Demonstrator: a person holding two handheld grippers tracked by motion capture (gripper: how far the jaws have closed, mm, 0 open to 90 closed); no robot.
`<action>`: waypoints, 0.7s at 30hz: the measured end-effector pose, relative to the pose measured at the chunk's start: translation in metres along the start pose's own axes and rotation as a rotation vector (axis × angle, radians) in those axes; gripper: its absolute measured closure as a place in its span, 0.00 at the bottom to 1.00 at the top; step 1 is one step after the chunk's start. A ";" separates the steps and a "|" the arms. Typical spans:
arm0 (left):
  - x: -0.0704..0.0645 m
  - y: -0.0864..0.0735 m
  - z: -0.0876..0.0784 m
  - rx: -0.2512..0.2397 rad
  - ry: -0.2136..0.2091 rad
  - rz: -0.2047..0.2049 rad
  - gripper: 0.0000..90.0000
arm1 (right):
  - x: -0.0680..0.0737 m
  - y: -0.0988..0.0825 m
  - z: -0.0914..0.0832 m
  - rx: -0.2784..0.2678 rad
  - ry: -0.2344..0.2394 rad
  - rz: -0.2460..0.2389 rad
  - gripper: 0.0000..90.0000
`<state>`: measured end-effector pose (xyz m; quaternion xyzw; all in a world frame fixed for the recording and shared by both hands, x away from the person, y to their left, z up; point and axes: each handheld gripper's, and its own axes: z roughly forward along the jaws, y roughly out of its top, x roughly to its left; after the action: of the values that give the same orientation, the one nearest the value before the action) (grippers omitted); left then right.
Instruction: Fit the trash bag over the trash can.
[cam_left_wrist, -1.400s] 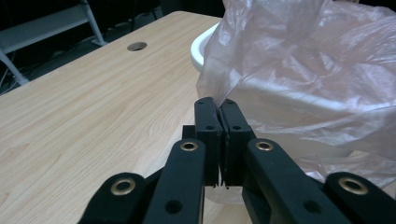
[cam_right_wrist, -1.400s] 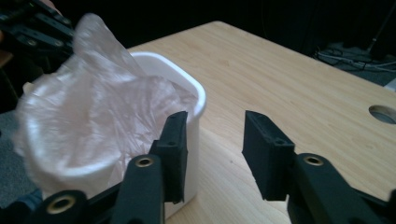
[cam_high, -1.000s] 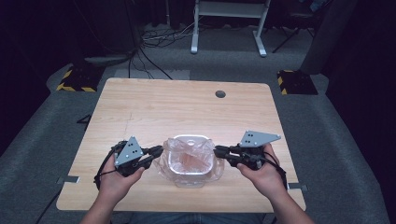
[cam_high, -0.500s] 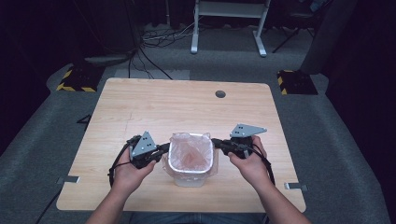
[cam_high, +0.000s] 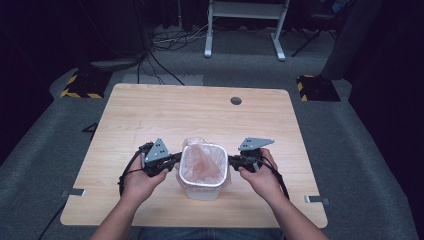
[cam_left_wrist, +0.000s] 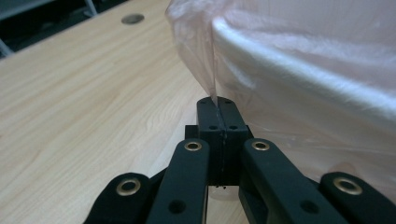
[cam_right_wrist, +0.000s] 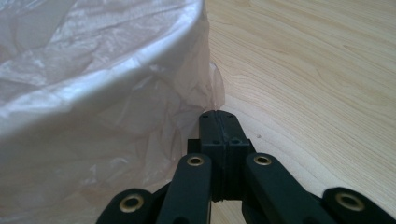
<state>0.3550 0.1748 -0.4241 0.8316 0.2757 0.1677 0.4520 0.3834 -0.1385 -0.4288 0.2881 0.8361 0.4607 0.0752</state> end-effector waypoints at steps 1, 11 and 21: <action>0.000 0.000 0.001 0.009 0.005 0.005 1.00 | 0.000 0.000 0.000 0.003 0.001 0.001 1.00; 0.000 -0.028 0.000 0.061 -0.009 -0.014 0.95 | -0.005 -0.025 -0.001 0.095 0.002 0.028 1.00; -0.015 -0.035 -0.051 -0.070 0.035 -0.001 0.51 | 0.005 -0.027 -0.039 0.018 -0.087 -0.046 0.58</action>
<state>0.3049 0.2146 -0.4270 0.8121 0.2779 0.1918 0.4759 0.3531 -0.1749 -0.4279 0.2891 0.8426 0.4382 0.1196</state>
